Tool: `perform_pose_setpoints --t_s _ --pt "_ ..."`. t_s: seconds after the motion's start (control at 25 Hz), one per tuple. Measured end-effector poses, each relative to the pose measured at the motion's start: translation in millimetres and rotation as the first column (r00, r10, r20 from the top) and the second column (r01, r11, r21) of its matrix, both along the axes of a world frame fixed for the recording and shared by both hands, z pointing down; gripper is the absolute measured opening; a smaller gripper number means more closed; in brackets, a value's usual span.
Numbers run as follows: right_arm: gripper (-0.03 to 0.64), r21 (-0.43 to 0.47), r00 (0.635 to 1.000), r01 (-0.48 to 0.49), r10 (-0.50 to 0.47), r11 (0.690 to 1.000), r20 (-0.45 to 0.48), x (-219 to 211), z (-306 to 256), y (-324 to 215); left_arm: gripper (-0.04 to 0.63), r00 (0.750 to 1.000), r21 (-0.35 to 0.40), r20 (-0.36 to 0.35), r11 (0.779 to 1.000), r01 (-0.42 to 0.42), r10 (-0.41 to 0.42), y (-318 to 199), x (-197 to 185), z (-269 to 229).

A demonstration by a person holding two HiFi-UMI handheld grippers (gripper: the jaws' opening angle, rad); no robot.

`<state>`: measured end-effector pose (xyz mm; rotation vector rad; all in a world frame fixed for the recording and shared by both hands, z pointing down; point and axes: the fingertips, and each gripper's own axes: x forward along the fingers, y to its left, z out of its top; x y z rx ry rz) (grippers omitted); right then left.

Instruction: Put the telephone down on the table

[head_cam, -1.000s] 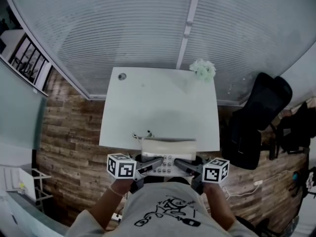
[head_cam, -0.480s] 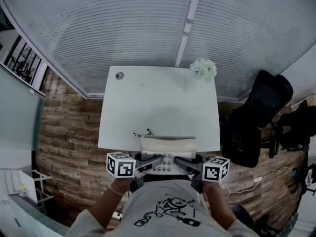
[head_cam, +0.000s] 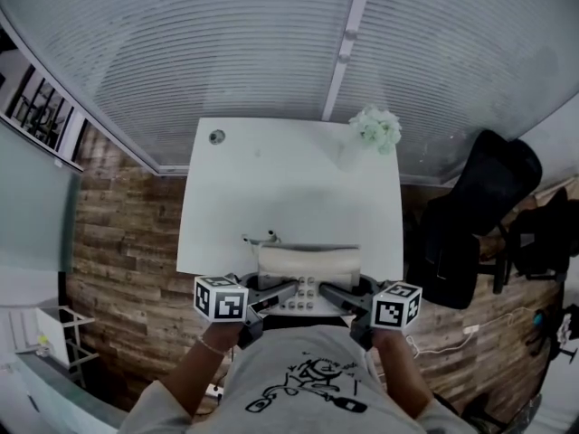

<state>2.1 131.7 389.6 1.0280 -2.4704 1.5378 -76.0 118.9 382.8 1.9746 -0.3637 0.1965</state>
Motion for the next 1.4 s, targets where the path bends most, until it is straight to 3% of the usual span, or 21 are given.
perform_pose_setpoints --t_s 0.24,0.44,0.6,0.8,1.4 --pt "0.314 -0.007 1.000 0.008 -0.008 1.000 0.013 10.7 2.9 -17.2 0.225 0.999 0.008 0.036 1.000 0.004 -0.005 -17.5 4.6 16.0" --pt "0.314 -0.008 1.000 0.017 -0.016 1.000 0.019 26.1 7.0 -37.0 0.227 0.999 -0.012 0.017 1.000 0.029 -0.028 -37.6 24.7 7.5" --pt "0.314 -0.009 1.000 0.018 -0.017 1.000 0.025 36.5 5.8 -50.2 0.227 0.998 0.009 0.059 1.000 0.008 -0.009 -47.4 27.9 22.9" --pt "0.314 -0.017 0.999 0.024 -0.024 1.000 0.030 53.1 4.1 -68.7 0.227 0.999 -0.017 0.032 1.000 0.024 -0.024 -66.7 53.9 1.2" --pt "0.314 -0.037 0.998 0.056 -0.055 0.998 0.039 92.6 11.4 -101.3 0.227 0.998 -0.039 0.044 0.998 0.056 -0.054 -97.7 92.8 7.0"
